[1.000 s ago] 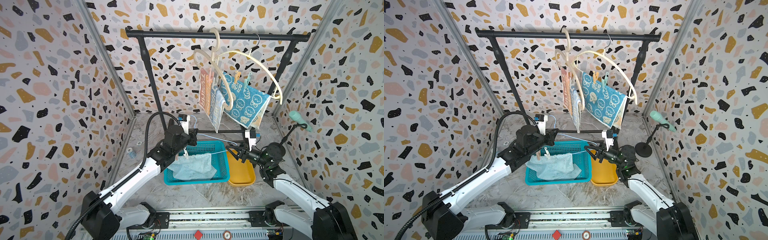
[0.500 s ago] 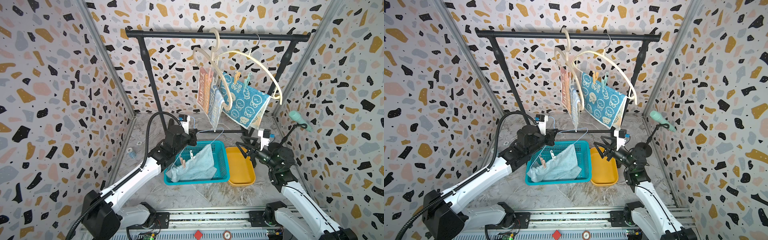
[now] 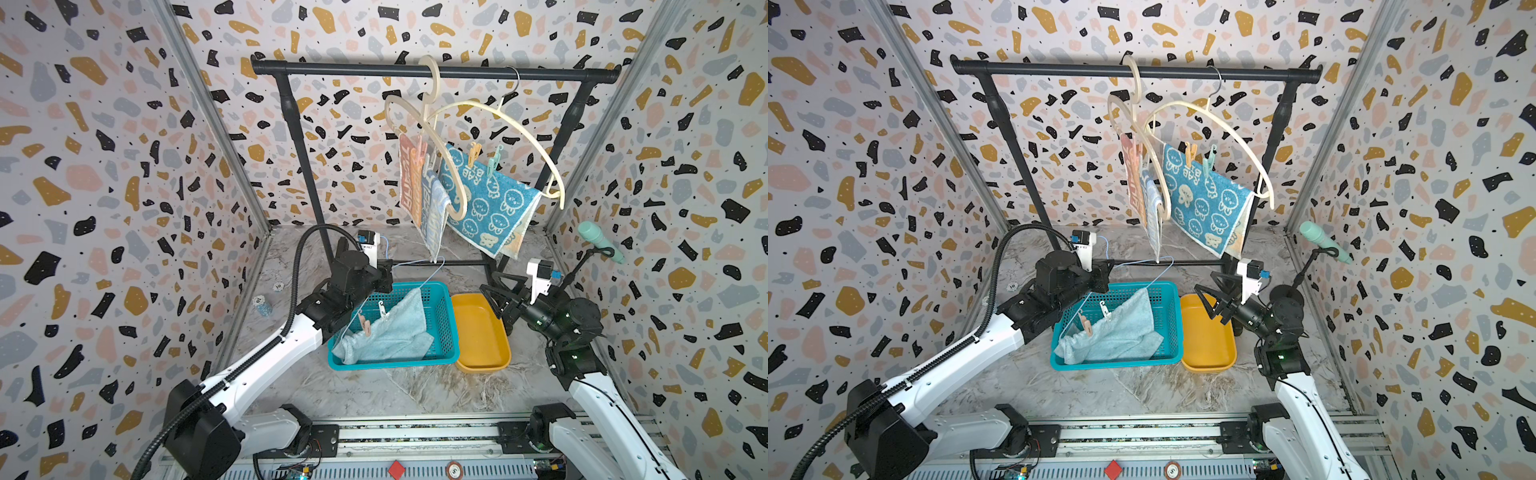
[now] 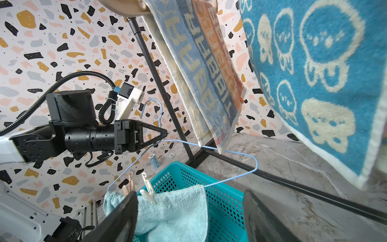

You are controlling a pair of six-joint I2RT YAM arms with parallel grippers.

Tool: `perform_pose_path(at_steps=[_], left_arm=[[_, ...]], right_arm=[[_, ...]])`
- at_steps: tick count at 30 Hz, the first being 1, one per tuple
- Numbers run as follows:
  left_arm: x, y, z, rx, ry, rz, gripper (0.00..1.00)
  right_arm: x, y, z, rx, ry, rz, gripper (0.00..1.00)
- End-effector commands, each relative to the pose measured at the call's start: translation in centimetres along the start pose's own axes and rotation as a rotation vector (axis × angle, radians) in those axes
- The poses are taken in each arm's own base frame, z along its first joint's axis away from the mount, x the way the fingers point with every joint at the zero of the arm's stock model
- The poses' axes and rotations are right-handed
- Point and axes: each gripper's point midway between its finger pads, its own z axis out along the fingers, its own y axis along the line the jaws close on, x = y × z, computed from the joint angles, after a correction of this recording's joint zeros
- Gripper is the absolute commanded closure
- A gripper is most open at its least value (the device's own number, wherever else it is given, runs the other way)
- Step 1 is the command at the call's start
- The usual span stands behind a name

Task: Remove the clothespins securing towels to the hanger
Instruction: Pick up the hanger from the clothesline.

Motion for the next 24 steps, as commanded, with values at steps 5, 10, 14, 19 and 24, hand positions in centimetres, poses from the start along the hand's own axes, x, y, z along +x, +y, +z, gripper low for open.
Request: perform_pose_path(at_steps=[5, 10, 14, 19, 24], left_arm=[[-2.8, -2.2, -1.0, 0.09, -0.078, 0.031, 1.0], [-2.9, -4.1, -1.3, 0.199, -0.084, 0.073, 1.0], [-3.0, -5.4, -1.3, 0.268, -0.074, 0.121, 1.0], [-3.1, -7.0, -1.4, 0.349, -0.059, 0.172, 1.0], [-3.0, -7.8, -1.6, 0.394, -0.049, 0.234, 1.0]], right_arm=[[-2.3, 2.7, -0.4, -0.078, -0.011, -0.065, 0.2], [-2.0, 4.1, -0.7, -0.139, 0.019, -0.084, 0.2], [-1.4, 5.0, -0.6, -0.176, 0.055, -0.092, 0.21], [-0.5, 6.7, 0.1, -0.225, 0.099, -0.12, 0.22], [0.3, 8.3, 0.9, -0.266, 0.138, -0.141, 0.23]])
